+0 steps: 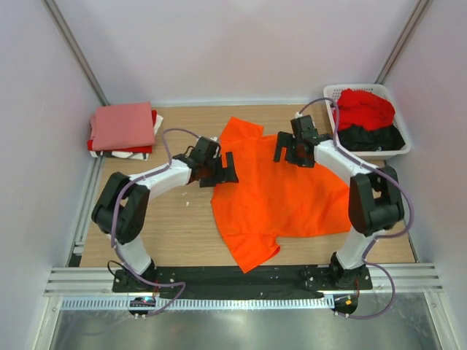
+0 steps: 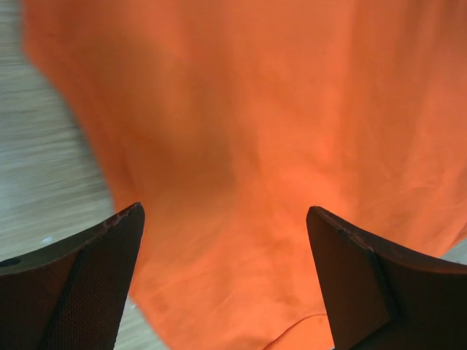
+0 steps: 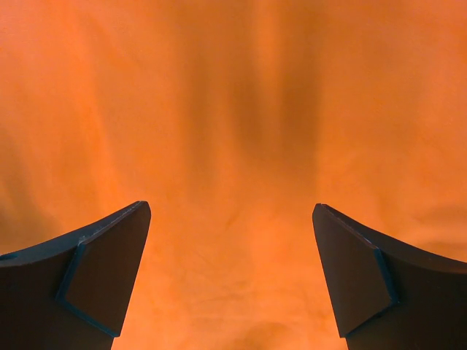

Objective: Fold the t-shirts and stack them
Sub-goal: Flatten the tshirt out

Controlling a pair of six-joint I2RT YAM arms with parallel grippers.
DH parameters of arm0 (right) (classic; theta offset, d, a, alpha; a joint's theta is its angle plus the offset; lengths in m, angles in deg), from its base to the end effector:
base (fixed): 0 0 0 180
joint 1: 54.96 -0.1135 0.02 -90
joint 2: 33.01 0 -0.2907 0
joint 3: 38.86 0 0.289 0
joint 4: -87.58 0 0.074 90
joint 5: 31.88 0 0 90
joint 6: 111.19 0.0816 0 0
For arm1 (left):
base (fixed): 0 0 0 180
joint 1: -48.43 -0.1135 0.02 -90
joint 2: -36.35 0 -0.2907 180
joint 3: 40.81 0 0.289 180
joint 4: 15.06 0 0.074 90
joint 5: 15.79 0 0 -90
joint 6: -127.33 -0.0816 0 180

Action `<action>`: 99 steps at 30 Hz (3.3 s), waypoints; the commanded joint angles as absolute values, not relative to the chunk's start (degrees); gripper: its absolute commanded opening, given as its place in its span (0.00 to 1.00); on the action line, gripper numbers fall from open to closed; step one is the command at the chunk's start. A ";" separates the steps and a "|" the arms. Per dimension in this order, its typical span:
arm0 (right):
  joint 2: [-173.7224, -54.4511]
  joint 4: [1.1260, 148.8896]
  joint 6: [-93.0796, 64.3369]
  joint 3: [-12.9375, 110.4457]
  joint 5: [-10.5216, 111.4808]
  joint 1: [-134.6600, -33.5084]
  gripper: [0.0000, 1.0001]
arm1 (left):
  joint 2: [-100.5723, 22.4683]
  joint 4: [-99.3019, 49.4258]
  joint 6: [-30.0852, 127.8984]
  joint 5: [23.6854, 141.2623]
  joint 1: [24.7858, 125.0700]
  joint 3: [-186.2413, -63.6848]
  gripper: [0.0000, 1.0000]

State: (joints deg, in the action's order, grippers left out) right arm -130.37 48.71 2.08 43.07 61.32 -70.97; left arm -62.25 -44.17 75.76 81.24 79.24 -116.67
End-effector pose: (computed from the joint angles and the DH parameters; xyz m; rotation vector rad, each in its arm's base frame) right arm 0.4113 0.1133 0.1987 0.1828 2.5223 0.2072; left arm 0.3605 -0.2266 0.1673 -0.1171 2.5857 -0.6392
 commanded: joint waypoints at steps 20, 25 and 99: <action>-155.96 53.54 8.59 58.72 58.92 -85.70 1.00 | -63.15 -46.99 77.23 75.35 74.20 -108.44 0.88; -159.21 51.79 11.24 64.25 58.82 -90.28 1.00 | -53.13 -52.77 73.81 72.91 66.36 -104.38 0.88; -162.57 44.76 2.19 89.51 51.53 -70.95 1.00 | -23.57 -63.61 118.98 49.95 129.19 -83.56 0.79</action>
